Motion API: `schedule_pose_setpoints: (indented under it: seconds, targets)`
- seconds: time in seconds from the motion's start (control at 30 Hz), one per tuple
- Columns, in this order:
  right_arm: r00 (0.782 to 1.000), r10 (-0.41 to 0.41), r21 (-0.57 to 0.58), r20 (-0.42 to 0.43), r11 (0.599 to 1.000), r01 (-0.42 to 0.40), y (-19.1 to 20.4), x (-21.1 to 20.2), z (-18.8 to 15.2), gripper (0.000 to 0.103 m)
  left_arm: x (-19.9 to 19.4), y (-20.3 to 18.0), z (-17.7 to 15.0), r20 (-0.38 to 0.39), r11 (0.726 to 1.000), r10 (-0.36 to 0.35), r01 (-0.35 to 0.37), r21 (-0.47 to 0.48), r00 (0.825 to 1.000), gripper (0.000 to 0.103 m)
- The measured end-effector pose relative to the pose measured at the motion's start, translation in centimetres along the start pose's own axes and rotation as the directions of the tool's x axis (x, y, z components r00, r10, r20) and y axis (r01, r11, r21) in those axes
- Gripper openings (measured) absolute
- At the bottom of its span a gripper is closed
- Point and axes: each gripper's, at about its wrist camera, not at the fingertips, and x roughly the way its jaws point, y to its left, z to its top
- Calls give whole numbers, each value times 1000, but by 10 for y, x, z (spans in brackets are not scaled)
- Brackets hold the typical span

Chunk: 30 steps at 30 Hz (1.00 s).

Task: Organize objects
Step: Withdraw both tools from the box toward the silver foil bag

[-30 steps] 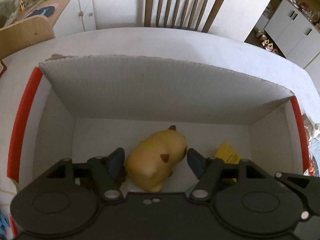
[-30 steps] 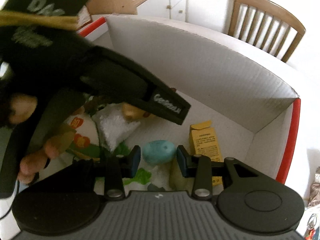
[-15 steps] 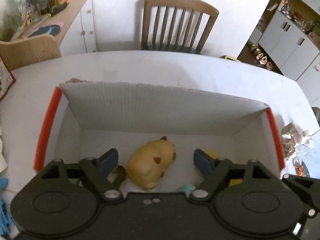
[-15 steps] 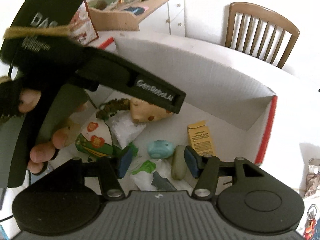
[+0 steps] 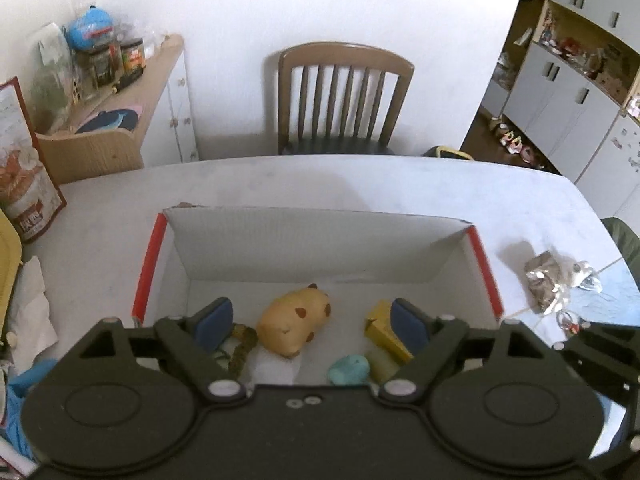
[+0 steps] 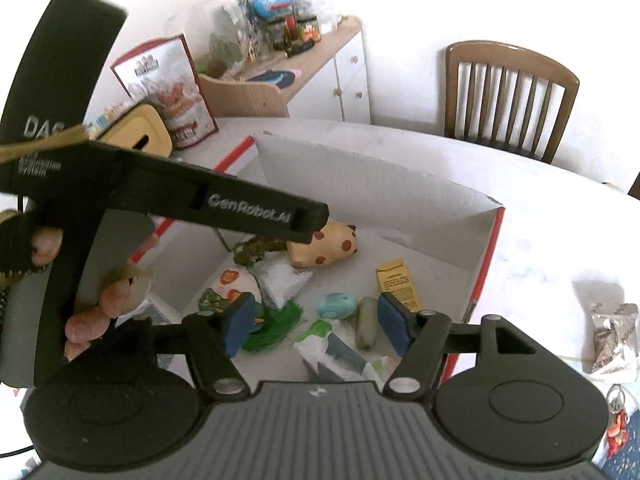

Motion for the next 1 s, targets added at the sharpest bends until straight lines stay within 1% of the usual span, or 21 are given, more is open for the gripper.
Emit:
schedule_pose_setpoints:
  seconds: [0.17,0.4,0.53,0.57,0.6,0.67,0.73,0.8,0.87,0.93,1.0]
  targets:
    - [999,16,2,31,1000,-16,4,-23,-6,68,-19,-5,-12,21,1000,-7,7,1,1000,89]
    - [997,11,-9,71,1000,-11,7,-51,-23,68,-44,-16,-29,57,999,24,-26,26,998,94]
    - [996,16,-8,90,1000,-16,6,-64,-33,73,-56,-23,-37,86,999,30,-33,37,996,100]
    - [995,18,-5,96,1000,-18,5,-68,-35,73,-59,-26,-40,96,999,31,-35,34,995,102]
    - [995,18,-3,103,1000,-18,4,-71,-37,74,-63,-27,-42,104,999,33,-36,29,994,103]
    - [993,24,4,119,1000,-25,1,-80,-43,80,-69,-32,-47,118,999,36,-39,24,992,103]
    - [991,36,12,130,999,-38,-3,-87,-48,83,-73,-39,-51,127,998,49,-52,23,991,103]
    - [990,39,7,134,999,-40,-8,-94,-53,83,-76,-45,-56,135,998,64,-65,5,989,103]
    - [990,46,6,136,999,-47,-15,-101,-59,85,-78,-52,-58,130,998,60,-59,-15,990,103]
    - [988,53,6,143,999,-54,-22,-108,-64,86,-79,-60,-60,132,998,62,-60,-20,989,103]
    - [987,60,8,151,998,-62,-31,-116,-68,88,-80,-71,-64,138,997,82,-80,-18,987,103]
